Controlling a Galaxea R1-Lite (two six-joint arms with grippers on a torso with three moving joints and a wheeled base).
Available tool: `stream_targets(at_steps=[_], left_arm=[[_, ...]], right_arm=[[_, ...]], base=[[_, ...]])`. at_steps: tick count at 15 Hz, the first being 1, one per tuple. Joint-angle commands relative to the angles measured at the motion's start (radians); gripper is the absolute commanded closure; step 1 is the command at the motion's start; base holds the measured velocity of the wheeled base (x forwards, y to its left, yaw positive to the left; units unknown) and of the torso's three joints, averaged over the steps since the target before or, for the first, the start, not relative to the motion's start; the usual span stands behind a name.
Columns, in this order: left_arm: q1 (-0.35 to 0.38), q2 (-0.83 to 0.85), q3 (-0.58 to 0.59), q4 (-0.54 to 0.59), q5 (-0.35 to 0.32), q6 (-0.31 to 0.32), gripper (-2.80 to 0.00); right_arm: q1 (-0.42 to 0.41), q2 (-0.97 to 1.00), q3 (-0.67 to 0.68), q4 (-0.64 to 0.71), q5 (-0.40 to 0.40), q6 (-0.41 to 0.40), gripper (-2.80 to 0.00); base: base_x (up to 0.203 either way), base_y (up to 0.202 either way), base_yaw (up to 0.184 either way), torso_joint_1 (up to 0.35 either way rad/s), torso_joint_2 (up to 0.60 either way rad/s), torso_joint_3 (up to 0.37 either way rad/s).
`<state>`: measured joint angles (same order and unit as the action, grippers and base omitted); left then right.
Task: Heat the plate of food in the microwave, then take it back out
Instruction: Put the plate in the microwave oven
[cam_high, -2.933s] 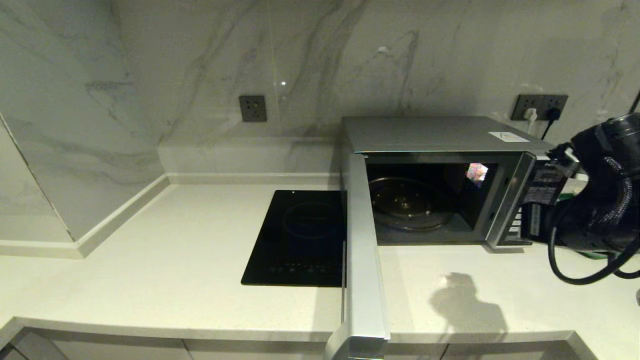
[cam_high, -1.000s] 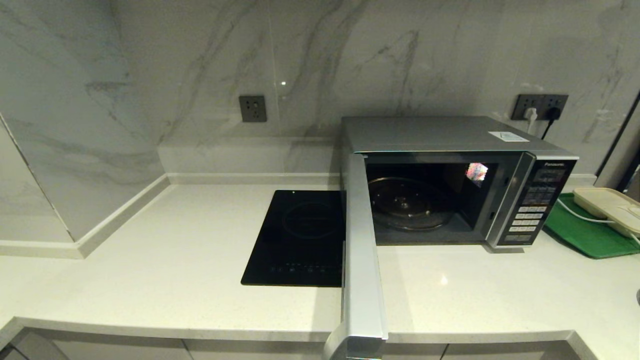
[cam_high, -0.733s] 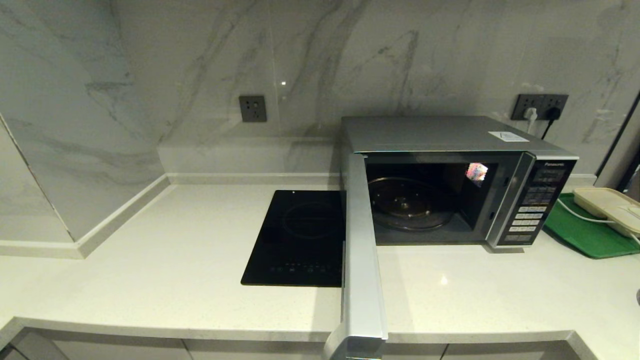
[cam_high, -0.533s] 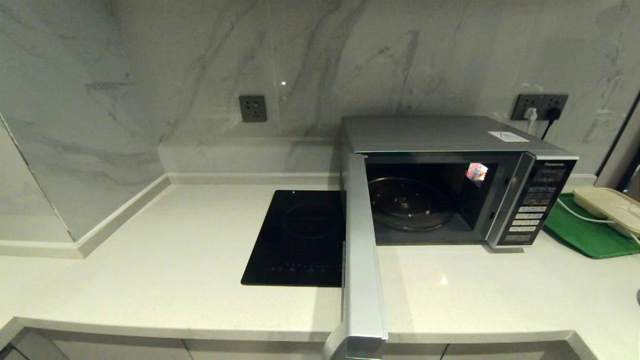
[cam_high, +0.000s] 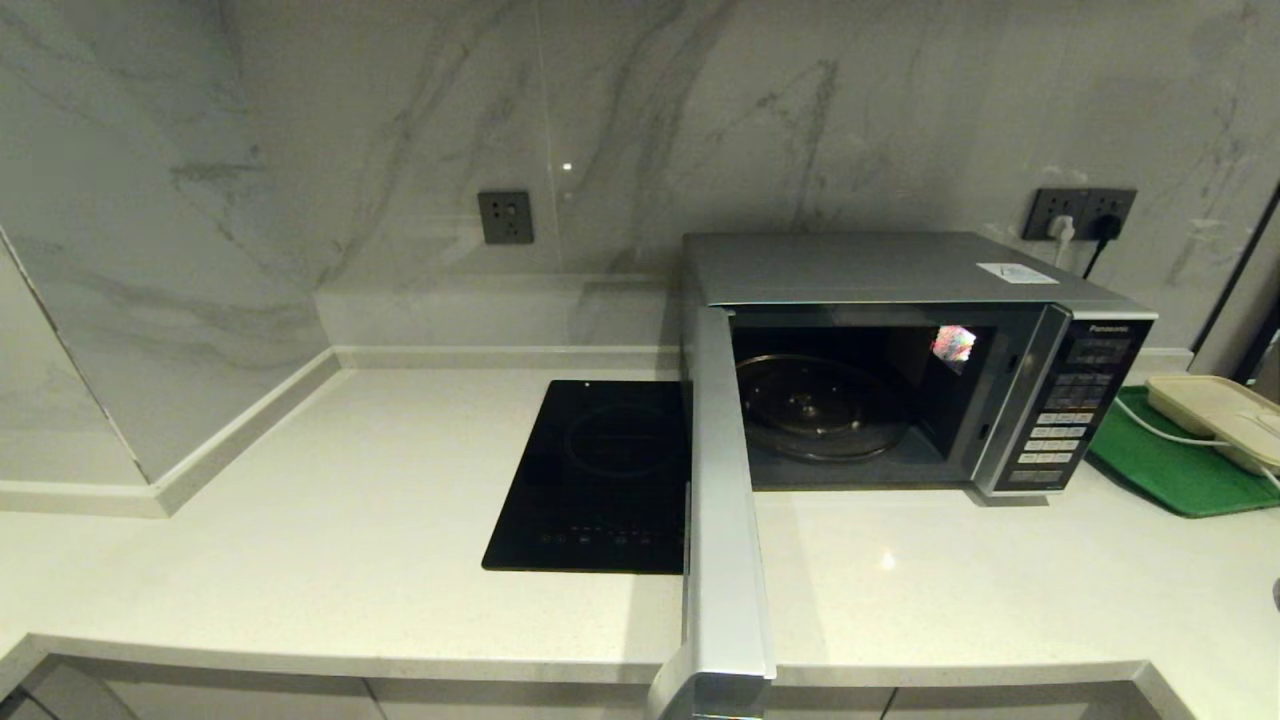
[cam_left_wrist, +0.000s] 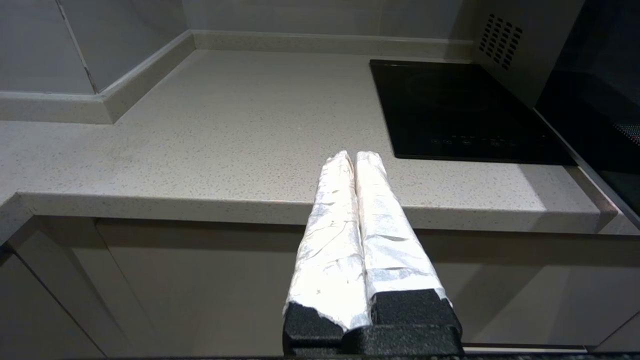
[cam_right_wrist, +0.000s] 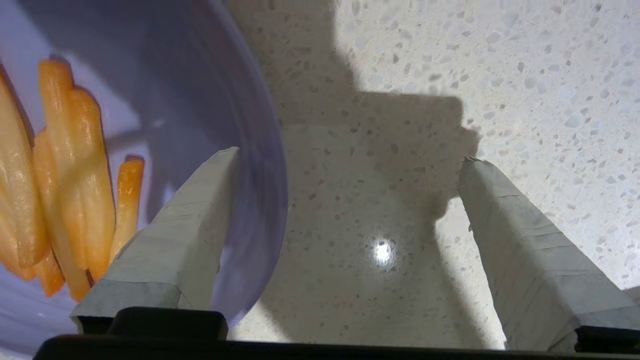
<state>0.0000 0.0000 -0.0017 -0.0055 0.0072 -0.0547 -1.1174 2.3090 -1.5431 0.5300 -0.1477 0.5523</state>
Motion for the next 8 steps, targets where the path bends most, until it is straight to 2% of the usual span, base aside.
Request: stream_targets(at_steps=[1,3,8], left_arm=[[0.000,0.000,0.000,-0.001,0.000,-0.001,0.00],[0.000,0.000,0.000,-0.001,0.000,-0.001,0.00],[0.000,0.000,0.000,-0.001,0.000,-0.001,0.00]], right_arm=[[-0.002,0.006,-0.013,0.004,0.003,0.004,-2.80],[-0.004,0.006,-0.017,0.004,0.037,0.004,-2.80],[-0.004,0.050,-0.014,0.008,0.081,0.069,-2.80]], base=[[0.000,0.000,0.000,0.000,0.00,0.000],[0.000,0.000,0.000,0.000,0.00,0.000],[0.000,0.000,0.000,0.000,0.00,0.000]])
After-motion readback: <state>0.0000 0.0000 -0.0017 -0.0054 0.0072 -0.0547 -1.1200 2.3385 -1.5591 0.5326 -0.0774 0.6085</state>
